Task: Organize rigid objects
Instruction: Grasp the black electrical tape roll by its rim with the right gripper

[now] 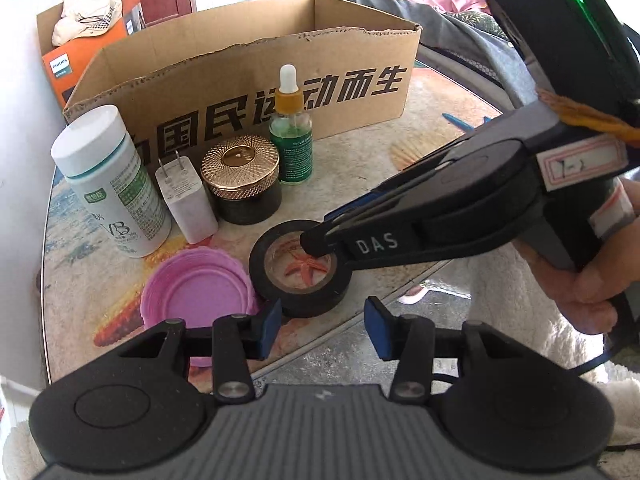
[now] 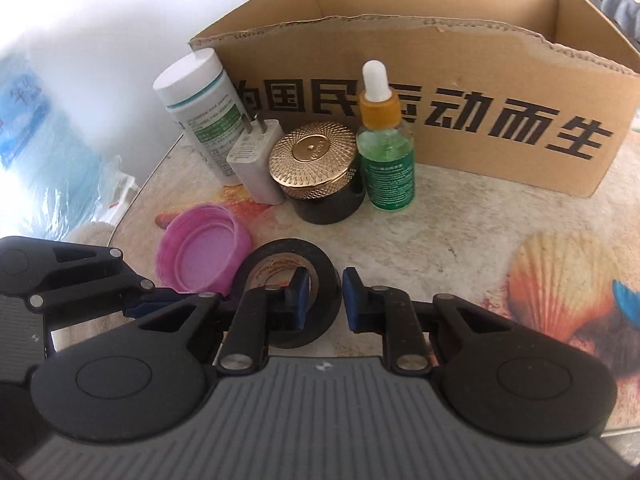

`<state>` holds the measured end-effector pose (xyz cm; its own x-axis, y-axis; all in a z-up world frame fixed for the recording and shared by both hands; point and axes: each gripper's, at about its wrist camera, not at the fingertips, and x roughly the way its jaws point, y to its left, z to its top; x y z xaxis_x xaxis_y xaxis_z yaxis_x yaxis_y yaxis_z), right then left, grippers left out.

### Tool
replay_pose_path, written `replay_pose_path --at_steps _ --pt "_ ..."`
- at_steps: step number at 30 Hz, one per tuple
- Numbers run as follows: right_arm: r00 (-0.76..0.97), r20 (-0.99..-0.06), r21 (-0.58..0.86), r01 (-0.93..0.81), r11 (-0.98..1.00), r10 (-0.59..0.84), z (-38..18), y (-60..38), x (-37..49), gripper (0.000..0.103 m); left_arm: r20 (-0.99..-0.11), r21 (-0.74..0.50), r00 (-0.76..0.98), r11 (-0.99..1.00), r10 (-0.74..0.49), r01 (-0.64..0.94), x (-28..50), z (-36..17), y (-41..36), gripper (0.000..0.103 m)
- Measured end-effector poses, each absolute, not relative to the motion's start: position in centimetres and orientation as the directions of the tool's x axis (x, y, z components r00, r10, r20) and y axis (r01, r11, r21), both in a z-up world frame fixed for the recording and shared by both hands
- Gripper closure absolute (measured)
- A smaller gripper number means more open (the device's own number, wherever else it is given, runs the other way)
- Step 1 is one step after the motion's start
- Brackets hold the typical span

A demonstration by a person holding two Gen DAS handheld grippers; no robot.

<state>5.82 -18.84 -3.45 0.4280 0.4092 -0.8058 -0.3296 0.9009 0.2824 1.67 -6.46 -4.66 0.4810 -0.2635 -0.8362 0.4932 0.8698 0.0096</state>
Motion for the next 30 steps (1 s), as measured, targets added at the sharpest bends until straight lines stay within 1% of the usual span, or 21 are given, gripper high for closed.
replay_pose_path --at_steps 3,5,11,16,20,25,30 --pt "0.433 -0.805 0.286 -0.315 0.905 0.405 -3.6 -19.5 5.9 0.087 -0.831 0.038 0.495 0.862 -0.253 0.506 1.7 -4.7 -6.9 0.053" --pt "0.440 -0.806 0.289 -0.292 0.912 0.396 -3.5 -20.3 5.9 0.087 -0.827 0.043 0.498 0.854 -0.260 0.519 1.8 -4.7 -7.2 0.049" --pt "0.463 -0.804 0.305 -0.217 0.927 0.373 -3.6 -22.8 5.6 0.087 -0.826 0.047 0.491 0.834 -0.277 0.550 2.9 -5.0 -8.7 0.041" --pt "0.472 -0.794 0.335 -0.188 0.923 0.384 -3.8 -23.8 5.3 0.087 -0.834 0.056 0.480 0.824 -0.271 0.563 3.9 -5.6 -9.9 0.040" --pt "0.476 -0.792 0.330 -0.196 0.923 0.384 -3.8 -23.8 5.1 0.086 -0.840 0.069 0.477 0.820 -0.260 0.568 4.4 -6.1 -10.6 0.039" --pt "0.480 -0.787 0.327 -0.206 0.922 0.386 -3.8 -23.7 5.2 0.086 -0.835 0.048 0.480 0.832 -0.270 0.552 4.8 -6.3 -10.6 0.040" --pt "0.490 -0.784 0.316 -0.214 0.924 0.381 -3.8 -23.5 5.3 0.086 -0.828 0.052 0.492 0.836 -0.270 0.547 4.7 -6.3 -10.6 0.040"
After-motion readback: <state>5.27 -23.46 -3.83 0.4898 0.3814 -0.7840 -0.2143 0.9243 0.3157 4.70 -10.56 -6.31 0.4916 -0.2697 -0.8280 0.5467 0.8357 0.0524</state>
